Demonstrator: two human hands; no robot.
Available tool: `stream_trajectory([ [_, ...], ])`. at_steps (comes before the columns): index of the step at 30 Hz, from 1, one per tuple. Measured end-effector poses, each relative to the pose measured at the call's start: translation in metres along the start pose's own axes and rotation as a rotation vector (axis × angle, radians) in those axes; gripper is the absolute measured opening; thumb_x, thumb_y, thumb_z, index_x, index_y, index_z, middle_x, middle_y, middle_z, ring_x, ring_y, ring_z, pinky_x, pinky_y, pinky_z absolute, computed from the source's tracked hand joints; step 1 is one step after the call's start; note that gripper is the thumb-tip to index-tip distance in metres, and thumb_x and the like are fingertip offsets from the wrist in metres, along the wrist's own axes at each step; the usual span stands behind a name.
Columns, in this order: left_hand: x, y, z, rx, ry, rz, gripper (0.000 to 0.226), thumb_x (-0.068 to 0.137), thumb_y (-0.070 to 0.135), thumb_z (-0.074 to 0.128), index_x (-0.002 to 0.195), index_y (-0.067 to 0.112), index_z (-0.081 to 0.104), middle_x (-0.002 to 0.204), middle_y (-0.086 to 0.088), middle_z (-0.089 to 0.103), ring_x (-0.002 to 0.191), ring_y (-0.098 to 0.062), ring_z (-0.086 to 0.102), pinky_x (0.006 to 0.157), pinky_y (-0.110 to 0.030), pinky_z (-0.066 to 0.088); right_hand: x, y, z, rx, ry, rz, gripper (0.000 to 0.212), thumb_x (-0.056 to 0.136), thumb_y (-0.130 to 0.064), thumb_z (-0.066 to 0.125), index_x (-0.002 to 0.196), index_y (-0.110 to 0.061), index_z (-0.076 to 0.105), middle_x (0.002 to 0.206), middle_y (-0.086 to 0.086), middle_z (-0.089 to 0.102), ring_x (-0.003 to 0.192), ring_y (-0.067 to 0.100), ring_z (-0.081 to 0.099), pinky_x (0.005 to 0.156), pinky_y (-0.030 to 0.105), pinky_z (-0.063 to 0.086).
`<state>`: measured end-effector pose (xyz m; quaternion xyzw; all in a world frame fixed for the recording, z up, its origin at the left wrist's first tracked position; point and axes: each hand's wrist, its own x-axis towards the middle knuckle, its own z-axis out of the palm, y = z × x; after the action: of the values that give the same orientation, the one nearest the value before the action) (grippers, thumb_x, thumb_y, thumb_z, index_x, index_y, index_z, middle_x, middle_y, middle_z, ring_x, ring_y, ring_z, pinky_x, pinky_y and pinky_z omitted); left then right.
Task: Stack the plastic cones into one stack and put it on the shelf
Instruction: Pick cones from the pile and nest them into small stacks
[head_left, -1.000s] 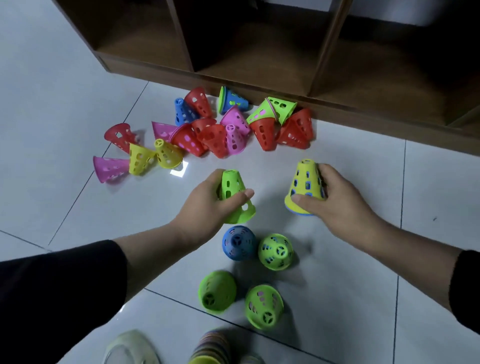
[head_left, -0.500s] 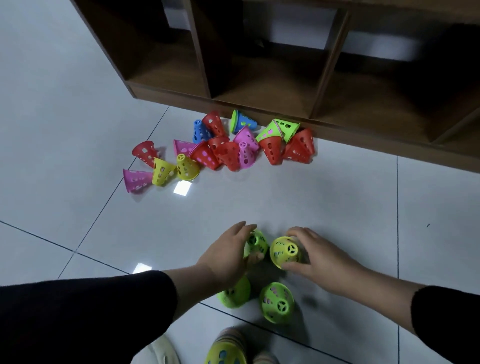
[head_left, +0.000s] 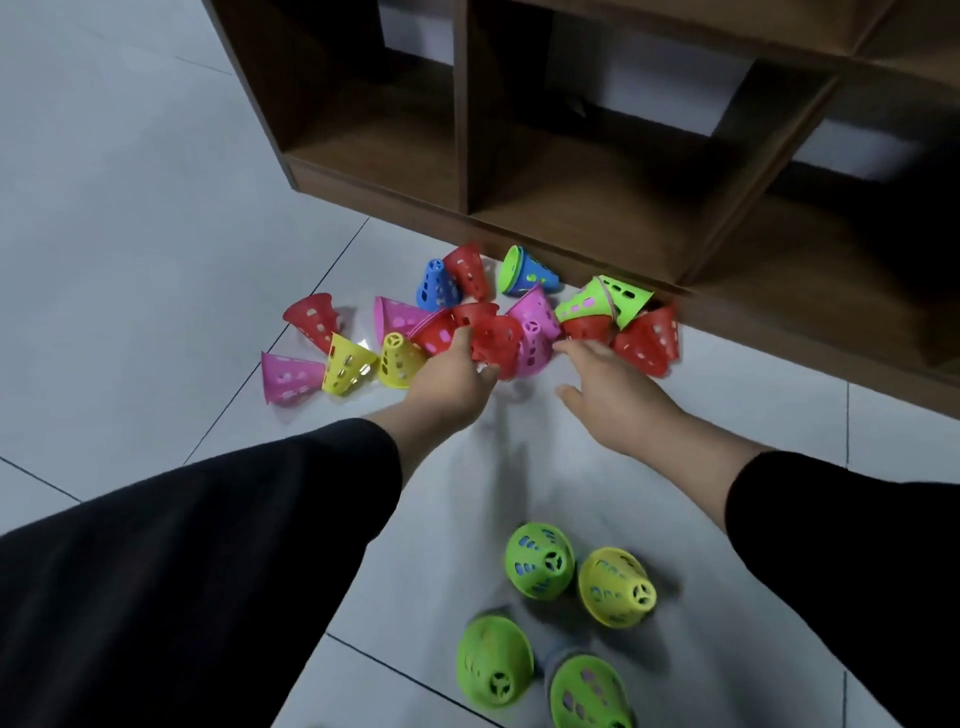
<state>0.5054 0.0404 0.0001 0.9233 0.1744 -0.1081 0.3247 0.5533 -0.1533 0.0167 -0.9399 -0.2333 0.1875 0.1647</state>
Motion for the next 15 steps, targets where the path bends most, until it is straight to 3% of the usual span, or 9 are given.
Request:
stream_trajectory([
  [4,0.027,-0.003,0.016,-0.004,-0.083,-0.005,0.06,0.102,0.041,0.045,0.154,0.018,0.027,0.133,-0.014,0.06,0.111,-0.033,0.061,0.082,-0.033,0.047,0.039,0.006,0.015,-0.019,-0.035,0.042,0.063,0.098,-0.016,0.051,0.155,-0.022,0.024,0.159,0.005,0.026,0.138,0.031,0.04,0.111,0.039,0.037],
  [7,0.04,-0.008,0.025,0.008,-0.113,-0.023,0.054,0.103,0.039,0.045,0.149,0.012,0.036,0.135,-0.016,0.058,0.119,-0.036,0.057,0.091,-0.035,0.045,0.062,0.01,0.02,-0.01,-0.051,0.062,0.07,0.099,-0.011,0.049,0.157,-0.025,0.013,0.164,0.001,0.014,0.144,0.029,0.032,0.114,0.041,0.034],
  [9,0.042,-0.012,0.03,0.018,-0.1,-0.005,0.038,0.103,0.034,0.045,0.131,0.01,0.052,0.125,-0.016,0.063,0.112,-0.037,0.059,0.082,-0.033,0.042,0.075,0.011,0.024,-0.01,-0.042,0.039,0.073,0.098,-0.009,0.049,0.157,-0.029,0.01,0.165,-0.002,0.011,0.144,0.033,0.032,0.114,0.046,0.036],
  [11,0.038,-0.016,0.033,0.002,-0.072,0.005,0.02,0.101,0.031,0.047,0.107,0.014,0.055,0.111,-0.015,0.067,0.103,-0.037,0.06,0.072,-0.031,0.036,0.086,0.013,0.03,-0.019,-0.074,0.032,0.075,0.098,-0.008,0.049,0.157,-0.031,0.01,0.165,-0.002,0.011,0.144,0.034,0.032,0.113,0.048,0.037],
  [15,0.024,-0.029,0.034,-0.134,-0.014,0.002,0.026,0.095,0.04,0.058,0.101,0.015,0.06,0.095,-0.004,0.069,0.091,-0.028,0.062,0.075,-0.034,0.046,0.094,0.009,0.04,-0.035,-0.081,0.036,0.066,0.096,-0.011,0.055,0.152,-0.031,0.027,0.155,0.006,0.032,0.133,0.032,0.044,0.106,0.044,0.043],
])
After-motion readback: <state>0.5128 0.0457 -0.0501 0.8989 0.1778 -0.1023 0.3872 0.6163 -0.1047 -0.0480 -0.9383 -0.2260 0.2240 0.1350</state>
